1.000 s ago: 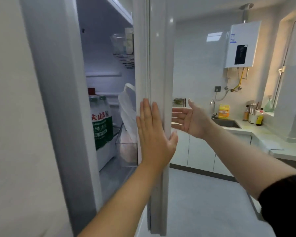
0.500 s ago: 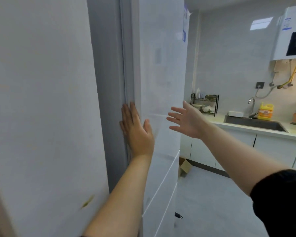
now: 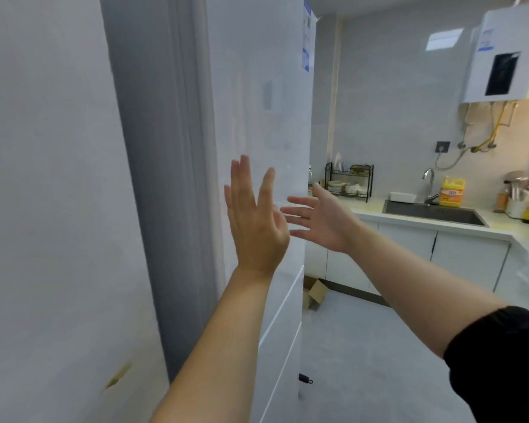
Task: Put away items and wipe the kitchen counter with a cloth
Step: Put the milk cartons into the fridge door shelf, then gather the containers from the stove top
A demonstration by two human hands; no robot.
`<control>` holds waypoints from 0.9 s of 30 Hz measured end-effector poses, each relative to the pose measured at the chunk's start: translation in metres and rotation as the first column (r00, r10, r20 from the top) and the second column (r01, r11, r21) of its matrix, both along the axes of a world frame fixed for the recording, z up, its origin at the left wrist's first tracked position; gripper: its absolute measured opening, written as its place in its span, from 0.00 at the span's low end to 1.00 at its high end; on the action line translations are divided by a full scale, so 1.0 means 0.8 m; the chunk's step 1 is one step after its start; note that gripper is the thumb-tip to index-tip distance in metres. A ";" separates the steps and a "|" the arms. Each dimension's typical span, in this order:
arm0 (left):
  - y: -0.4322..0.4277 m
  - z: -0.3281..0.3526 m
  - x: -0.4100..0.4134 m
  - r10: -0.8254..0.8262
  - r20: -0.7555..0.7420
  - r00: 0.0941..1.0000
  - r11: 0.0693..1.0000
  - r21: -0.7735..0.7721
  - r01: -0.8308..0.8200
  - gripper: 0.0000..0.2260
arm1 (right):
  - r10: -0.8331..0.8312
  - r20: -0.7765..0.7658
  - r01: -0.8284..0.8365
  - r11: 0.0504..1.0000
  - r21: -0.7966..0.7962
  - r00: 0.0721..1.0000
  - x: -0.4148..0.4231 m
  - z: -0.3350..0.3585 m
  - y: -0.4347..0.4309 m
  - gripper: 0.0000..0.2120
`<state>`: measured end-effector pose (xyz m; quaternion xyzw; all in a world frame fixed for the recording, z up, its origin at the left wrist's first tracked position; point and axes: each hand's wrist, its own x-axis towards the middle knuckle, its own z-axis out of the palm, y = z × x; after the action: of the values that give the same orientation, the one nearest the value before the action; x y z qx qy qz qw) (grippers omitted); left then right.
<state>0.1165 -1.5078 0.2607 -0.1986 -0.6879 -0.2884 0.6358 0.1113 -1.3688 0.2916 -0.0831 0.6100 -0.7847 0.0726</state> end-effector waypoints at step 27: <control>0.847 0.056 0.057 -0.829 0.539 0.148 0.124 -0.081 0.989 0.19 | -0.842 -0.521 0.865 -0.360 0.349 -0.140 0.229 0.067 0.713 0.08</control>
<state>0.1621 -0.8302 0.3053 -0.6584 -0.5551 -0.4960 0.1111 0.2944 -0.7982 0.3455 0.4237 0.6694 -0.2945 -0.5345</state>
